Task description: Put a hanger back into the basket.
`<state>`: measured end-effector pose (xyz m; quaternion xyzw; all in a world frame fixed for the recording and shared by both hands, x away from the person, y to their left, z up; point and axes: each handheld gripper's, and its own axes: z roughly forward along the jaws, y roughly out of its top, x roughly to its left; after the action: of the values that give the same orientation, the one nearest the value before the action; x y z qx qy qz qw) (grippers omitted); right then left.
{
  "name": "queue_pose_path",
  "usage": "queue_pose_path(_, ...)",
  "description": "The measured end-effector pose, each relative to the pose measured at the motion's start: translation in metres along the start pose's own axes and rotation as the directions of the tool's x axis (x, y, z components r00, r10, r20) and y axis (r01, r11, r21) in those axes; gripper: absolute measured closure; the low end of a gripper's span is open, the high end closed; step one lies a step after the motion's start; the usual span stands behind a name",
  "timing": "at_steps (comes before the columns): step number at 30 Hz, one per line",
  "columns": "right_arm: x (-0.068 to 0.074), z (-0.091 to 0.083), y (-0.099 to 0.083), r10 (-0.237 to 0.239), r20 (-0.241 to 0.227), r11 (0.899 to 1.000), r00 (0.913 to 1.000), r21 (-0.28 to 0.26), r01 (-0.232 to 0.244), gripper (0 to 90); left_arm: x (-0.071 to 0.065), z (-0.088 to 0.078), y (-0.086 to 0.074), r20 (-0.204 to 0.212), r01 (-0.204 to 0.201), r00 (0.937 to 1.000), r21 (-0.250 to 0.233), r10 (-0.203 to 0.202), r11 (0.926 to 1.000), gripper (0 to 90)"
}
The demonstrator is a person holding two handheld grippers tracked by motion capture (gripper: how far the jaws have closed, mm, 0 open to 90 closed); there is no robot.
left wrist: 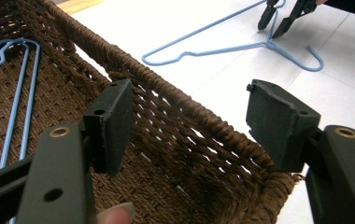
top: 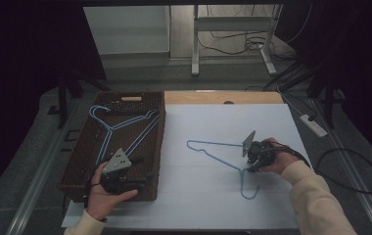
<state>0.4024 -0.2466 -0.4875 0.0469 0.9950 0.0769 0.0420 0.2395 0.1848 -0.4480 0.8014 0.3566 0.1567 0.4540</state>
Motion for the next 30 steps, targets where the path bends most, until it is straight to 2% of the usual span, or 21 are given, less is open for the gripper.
queue_pose_path(5, -0.0021, 0.001, 0.0026, -0.029, -0.026, 0.999, 0.9992, 0.012, 0.03, 66.9, 0.0, 0.0004, -0.0001, 0.001, -0.001, 1.0, 0.002, 0.001, 1.0, 33.4)
queue_pose_path(10, -0.0061, 0.0016, 0.0024, -0.076, -0.076, 0.997, 0.9942, 0.008, 0.077, 71.8, -0.0004, 0.0009, -0.0001, 0.003, -0.003, 1.0, 0.006, 0.003, 1.0, 33.4)
queue_pose_path(13, -0.0059, 0.0019, 0.0026, -0.096, -0.092, 0.995, 0.9911, 0.002, 0.097, 78.1, -0.0007, 0.0009, -0.0001, 0.002, -0.003, 1.0, 0.003, 0.003, 1.0, 33.4)
queue_pose_path(14, -0.0061, 0.0018, 0.0027, -0.109, -0.096, 0.994, 0.9894, 0.001, 0.109, 81.0, -0.0006, 0.0009, -0.0002, 0.003, -0.002, 1.0, 0.003, 0.002, 1.0, 33.4)
queue_pose_path(19, -0.0037, 0.0015, 0.0048, -0.159, -0.1, 0.987, 0.9821, 0.015, 0.162, 84.5, -0.0008, 0.0015, -0.0004, 0.004, -0.006, 1.0, 0.007, 0.006, 1.0, 33.5)
queue_pose_path(20, -0.0027, 0.0015, 0.006, -0.188, -0.1, 0.982, 0.9772, 0.018, 0.19, 87.4, -0.0009, 0.0016, -0.0004, 0.005, -0.006, 1.0, 0.007, 0.006, 1.0, 33.5)
queue_pose_path(27, 0.0002, -0.0012, 0.003, -0.196, -0.099, 0.98, 0.9757, 0.011, 0.198, 88.1, -0.0012, 0.0024, -0.0005, 0.005, -0.008, 1.0, 0.011, 0.008, 0.9999, 33.6)
queue_pose_path(30, 0.0021, -0.0067, 0.0018, -0.199, -0.09, 0.98, 0.9759, -0.01, 0.199, 88.1, -0.0013, 0.0031, -0.0005, 0.005, -0.008, 1.0, 0.011, 0.008, 0.9999, 33.6)
